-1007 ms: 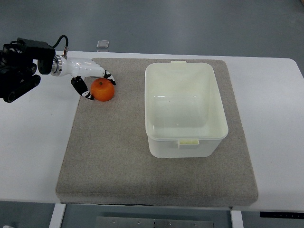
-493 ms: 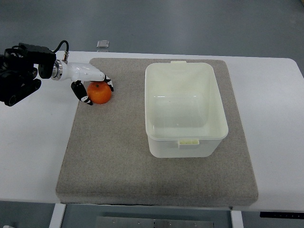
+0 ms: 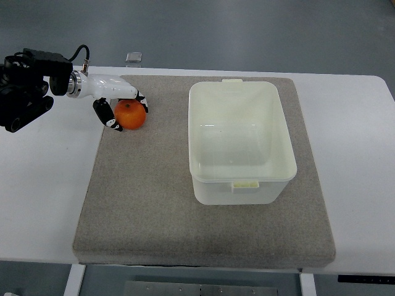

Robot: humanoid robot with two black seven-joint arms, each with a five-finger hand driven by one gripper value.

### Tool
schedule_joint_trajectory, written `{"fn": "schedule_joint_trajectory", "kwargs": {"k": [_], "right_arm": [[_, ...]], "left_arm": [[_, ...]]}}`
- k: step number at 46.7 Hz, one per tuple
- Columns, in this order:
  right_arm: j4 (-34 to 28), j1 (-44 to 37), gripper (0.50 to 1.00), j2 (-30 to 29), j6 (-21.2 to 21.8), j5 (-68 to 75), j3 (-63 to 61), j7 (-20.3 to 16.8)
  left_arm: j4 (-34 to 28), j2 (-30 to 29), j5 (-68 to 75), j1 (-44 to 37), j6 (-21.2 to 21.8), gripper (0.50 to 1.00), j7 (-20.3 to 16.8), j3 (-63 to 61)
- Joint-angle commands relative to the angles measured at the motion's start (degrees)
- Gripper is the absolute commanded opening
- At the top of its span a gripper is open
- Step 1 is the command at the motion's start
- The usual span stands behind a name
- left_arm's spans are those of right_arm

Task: Put orange in box with left hand
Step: 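Close the left hand fingers around the orange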

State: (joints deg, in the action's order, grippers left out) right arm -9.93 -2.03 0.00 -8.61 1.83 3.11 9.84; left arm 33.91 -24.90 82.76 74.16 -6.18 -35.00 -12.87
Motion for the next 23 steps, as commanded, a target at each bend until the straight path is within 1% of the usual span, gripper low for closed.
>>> {"fn": "schedule_joint_trajectory", "kwargs": {"k": [1,14,18,23], "right_arm": [[0.0,0.0,0.926,0.0,0.0,0.0,0.0,0.0],[0.0,0.0,0.926,0.0,0.0,0.0,0.0,0.0],[0.0,0.0,0.926,0.0,0.0,0.0,0.0,0.0],[0.0,0.0,0.926,0.0,0.0,0.0,0.0,0.0]], "left_arm": [[-0.1,-0.1,-0.6,0.6,0.0,0.500,0.0,0.0],[-0.2,0.2,-3.7,1.5,0.0,0.500,0.0,0.0],[-0.1,1.7,-4.5,2.7,0.0,0.500,0.0,0.1],[2.0,2.3,-5.2,4.2,0.0,0.500,0.0,0.3]]}}
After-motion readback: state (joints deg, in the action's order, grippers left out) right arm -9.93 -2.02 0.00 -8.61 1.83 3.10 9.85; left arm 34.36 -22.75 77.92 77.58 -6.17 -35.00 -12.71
